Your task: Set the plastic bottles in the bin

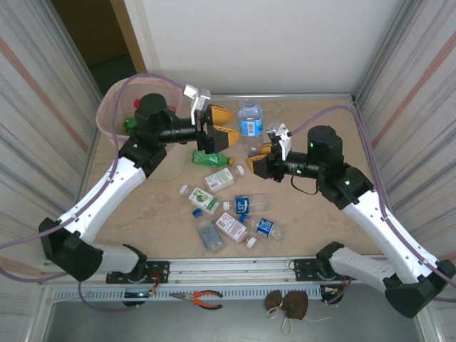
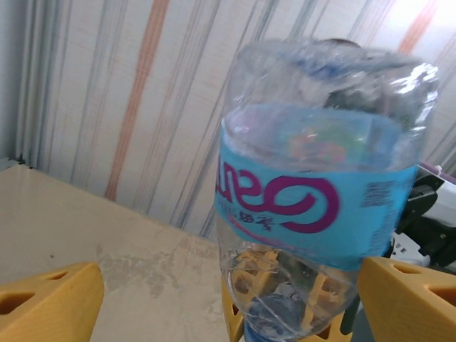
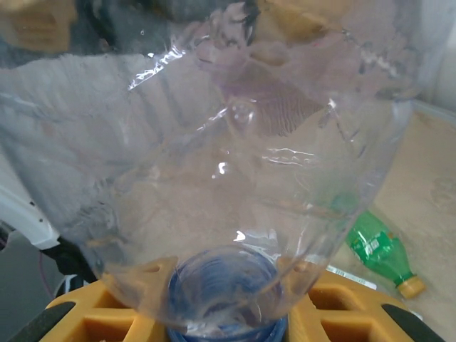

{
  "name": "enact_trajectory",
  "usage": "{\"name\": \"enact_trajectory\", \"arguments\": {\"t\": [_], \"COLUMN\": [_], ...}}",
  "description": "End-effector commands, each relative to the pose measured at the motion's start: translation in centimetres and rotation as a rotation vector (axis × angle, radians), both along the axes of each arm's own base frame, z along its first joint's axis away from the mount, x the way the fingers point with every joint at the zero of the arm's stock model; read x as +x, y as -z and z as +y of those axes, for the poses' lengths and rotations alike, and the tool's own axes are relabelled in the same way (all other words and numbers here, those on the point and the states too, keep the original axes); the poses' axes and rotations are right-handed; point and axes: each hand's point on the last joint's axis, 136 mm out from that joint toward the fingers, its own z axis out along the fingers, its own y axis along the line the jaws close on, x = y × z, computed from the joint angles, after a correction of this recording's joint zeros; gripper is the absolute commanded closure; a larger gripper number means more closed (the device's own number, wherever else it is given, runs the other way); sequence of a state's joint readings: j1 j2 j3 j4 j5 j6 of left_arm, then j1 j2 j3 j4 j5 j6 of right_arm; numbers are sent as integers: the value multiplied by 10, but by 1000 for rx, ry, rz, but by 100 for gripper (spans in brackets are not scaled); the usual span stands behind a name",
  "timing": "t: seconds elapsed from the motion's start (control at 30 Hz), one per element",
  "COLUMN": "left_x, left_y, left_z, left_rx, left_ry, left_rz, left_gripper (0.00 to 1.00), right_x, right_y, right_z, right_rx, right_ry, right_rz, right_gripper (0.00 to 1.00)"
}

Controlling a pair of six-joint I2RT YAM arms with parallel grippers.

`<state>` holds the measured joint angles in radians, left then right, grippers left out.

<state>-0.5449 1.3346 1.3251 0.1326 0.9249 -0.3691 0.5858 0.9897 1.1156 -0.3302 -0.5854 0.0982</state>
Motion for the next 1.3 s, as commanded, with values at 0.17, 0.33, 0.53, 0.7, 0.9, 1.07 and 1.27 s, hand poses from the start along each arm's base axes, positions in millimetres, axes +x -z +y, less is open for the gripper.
{"name": "enact_trajectory", "arguments": {"t": [0.17, 0.33, 0.53, 0.7, 0.9, 1.07, 1.27], "left_x": [-41, -46, -52, -54, -55, -53, -39], "left_y": [-34, -39, -41, -42, -43, -46, -46], "left_z": [-20, -26, -32, -33, -33, -30, -21], "left_rx": [-33, -37, -42, -46, -50, -46, -15], "left_ry": [158, 183, 205, 209, 211, 170, 58], "left_rz": [-176, -191, -201, -206, -214, -226, -228], "left_gripper": [8, 11, 21, 29, 36, 38, 39], "right_x": [-19, -24, -20, -23, -23, -21, -23], "right_y": [-30, -36, -39, -45, -46, -45, -48], "right_z": [18, 17, 14, 8, 5, 2, -4], "right_rx": [41, 48, 44, 55, 53, 48, 47], "right_ry": [-130, -129, -85, -66, -47, -26, 5], "right_rz": [-92, -115, -129, -151, -150, -148, -152], "right_gripper": [100, 100, 100, 100, 99, 73, 45]}}
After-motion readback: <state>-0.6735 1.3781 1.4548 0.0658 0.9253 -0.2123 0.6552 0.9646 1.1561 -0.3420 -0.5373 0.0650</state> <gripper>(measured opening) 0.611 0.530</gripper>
